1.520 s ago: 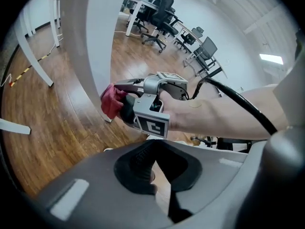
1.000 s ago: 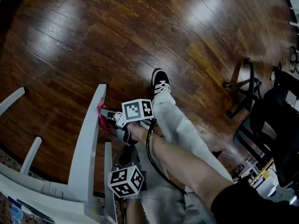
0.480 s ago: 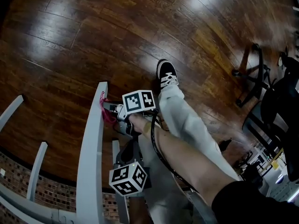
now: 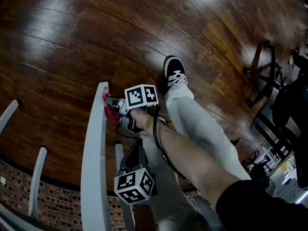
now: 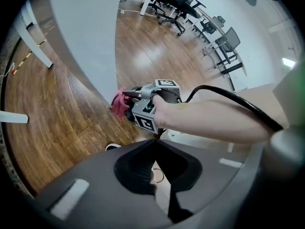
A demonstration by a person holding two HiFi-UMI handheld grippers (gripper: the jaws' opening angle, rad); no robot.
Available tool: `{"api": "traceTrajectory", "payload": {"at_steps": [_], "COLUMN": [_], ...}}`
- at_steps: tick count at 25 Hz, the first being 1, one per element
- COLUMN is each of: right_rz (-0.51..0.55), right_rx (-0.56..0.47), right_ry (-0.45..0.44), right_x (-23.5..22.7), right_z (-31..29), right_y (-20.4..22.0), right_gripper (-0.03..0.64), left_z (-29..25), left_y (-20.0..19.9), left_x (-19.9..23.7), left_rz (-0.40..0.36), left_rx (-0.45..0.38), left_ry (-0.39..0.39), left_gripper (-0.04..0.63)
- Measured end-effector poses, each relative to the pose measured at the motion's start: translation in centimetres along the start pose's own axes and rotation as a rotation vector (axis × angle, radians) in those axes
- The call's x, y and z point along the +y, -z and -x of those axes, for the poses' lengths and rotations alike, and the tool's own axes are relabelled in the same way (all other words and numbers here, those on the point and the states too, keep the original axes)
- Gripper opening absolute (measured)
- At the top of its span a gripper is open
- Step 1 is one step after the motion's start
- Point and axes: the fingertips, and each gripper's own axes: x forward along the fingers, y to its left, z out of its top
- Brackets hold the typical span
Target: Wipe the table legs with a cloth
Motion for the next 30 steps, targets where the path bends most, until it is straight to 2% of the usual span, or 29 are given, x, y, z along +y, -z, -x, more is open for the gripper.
{"api": "traceTrajectory", "payload": {"at_steps": [6, 14, 30], "right_rz": [0.003, 0.097, 0.142], "right_rx": [0.009, 0.059, 0.100], "right_ry": [0.007, 0.061, 0.153], "right_x": [-2.2, -4.8, -9.4], "right_z": [-1.8, -3.4, -6.8], "right_y": [-1.2, -2.9, -5.7], "right_gripper": [0.074, 0.072, 0.078], "left_z": [-1.1, -3.6, -3.8], "left_y": [-1.1, -2.6, -1.6], "left_x": [-0.6, -1.1, -0.1], "left_rz": [-0.038, -0.045, -0.032], "left_rx": [-0.011, -0.060, -0.017], "left_ry": [-0.003, -0.001, -0.046], "left_gripper": [0.002, 0.002, 0.002]}}
